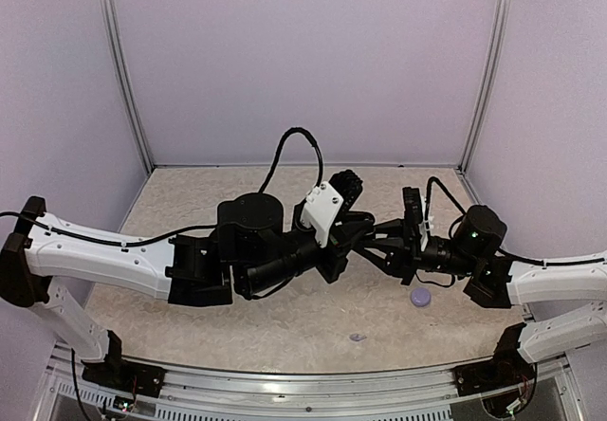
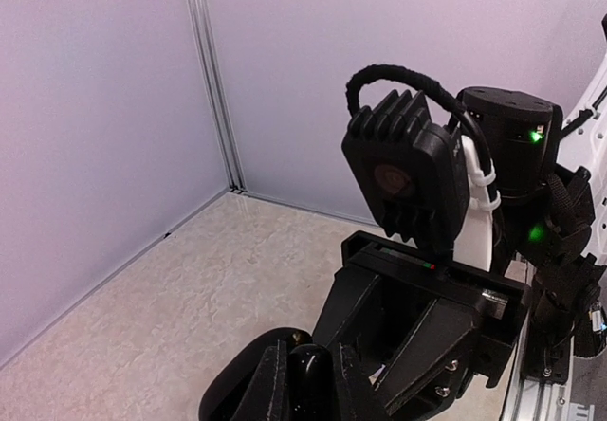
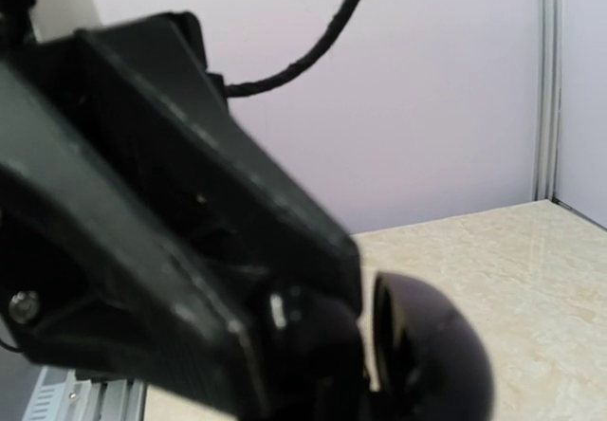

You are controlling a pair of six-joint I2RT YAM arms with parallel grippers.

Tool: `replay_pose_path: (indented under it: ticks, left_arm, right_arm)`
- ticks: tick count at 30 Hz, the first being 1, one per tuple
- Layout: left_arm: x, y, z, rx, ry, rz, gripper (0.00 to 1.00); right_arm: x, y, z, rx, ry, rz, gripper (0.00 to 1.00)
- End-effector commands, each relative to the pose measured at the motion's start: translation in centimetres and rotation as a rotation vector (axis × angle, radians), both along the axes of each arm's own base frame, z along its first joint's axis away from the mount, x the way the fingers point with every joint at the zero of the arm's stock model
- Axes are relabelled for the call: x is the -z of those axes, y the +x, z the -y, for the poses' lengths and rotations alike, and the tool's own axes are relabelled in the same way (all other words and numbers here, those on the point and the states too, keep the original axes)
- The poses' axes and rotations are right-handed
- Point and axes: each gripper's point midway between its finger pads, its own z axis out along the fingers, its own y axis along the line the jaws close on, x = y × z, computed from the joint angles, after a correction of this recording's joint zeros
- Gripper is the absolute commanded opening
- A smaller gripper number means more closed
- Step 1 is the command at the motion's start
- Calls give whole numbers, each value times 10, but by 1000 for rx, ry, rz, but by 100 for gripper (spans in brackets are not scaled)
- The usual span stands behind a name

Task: Insert the wireless bluetooth earbuds into the charging case
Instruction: Place the right earbud in the right side groove of the charging case.

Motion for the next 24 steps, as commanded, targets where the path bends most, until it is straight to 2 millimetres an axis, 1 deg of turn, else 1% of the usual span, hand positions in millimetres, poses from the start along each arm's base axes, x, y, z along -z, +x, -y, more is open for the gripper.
replay_pose_path:
  ticks: [1, 7, 11, 14, 16, 24]
  left_arm:
    - [34, -10, 9, 27, 116, -23, 0]
    - [45, -21, 17, 76, 158, -15, 1]
    - [48, -22, 18, 79, 172, -18, 2]
    - [48, -21, 17, 73, 179, -18, 5]
    - [46, -20, 16, 64, 177, -14, 9]
    - [16, -19, 11, 49, 151, 56, 27]
  right_arm:
    - [-30, -2, 7, 32, 84, 71, 0]
    - [-29, 0, 6, 41, 80, 67, 0]
    - [-29, -3, 6, 28, 80, 80, 0]
    - [-30, -4, 6, 23, 80, 87, 0]
    - [-29, -4, 6, 23, 77, 90, 0]
    - [-22, -3, 4, 20, 61, 76, 0]
